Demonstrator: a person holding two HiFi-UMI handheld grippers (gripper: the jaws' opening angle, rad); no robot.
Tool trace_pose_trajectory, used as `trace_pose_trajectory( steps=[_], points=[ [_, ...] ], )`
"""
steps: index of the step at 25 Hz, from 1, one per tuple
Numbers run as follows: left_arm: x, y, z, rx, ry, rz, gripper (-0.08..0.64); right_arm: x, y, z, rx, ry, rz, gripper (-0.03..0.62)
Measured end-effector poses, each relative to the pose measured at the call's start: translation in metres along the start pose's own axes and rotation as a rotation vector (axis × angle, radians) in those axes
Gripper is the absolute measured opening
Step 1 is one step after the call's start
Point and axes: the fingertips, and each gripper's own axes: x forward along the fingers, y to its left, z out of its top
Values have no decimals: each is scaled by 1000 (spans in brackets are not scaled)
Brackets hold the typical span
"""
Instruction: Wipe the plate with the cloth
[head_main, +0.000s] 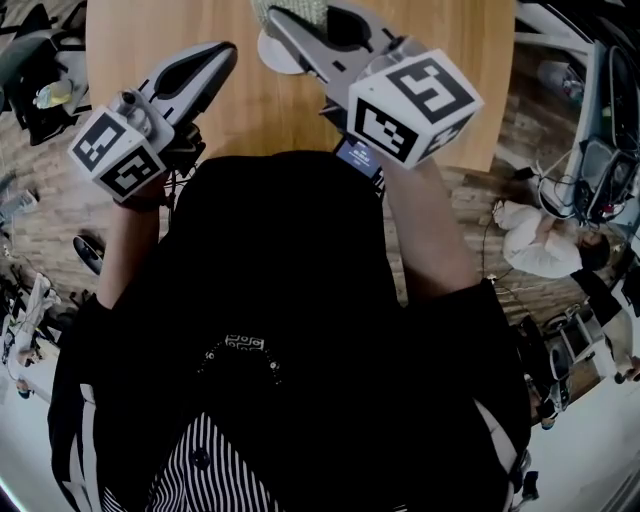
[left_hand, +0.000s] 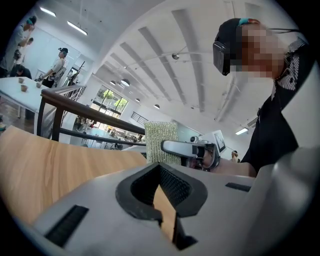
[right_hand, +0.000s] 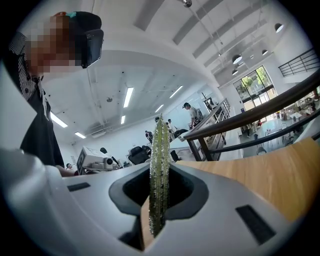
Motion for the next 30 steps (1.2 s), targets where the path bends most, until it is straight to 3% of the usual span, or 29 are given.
trace_pose_trajectory(
  steps=[6, 11, 15, 20, 25, 30],
  points=[
    [13, 15, -9, 19, 56, -32, -5, 1, -10, -6, 4, 3, -39, 51],
    [26, 43, -35, -21, 130, -53, -6, 5, -26, -25, 23, 30, -94, 51],
    [40, 77, -82, 50, 269, -23, -6, 6, -45, -51, 50, 78, -145, 51],
    [55, 107, -136, 78, 413, 2, -6, -2, -74, -90, 127, 130, -211, 52],
    [67, 131, -183, 195, 570, 30, -6, -3, -94, -127, 136, 210, -258, 51],
    [72, 140, -211, 232, 660, 22, -6, 3, -109, -155, 159, 263, -286, 52]
  ],
)
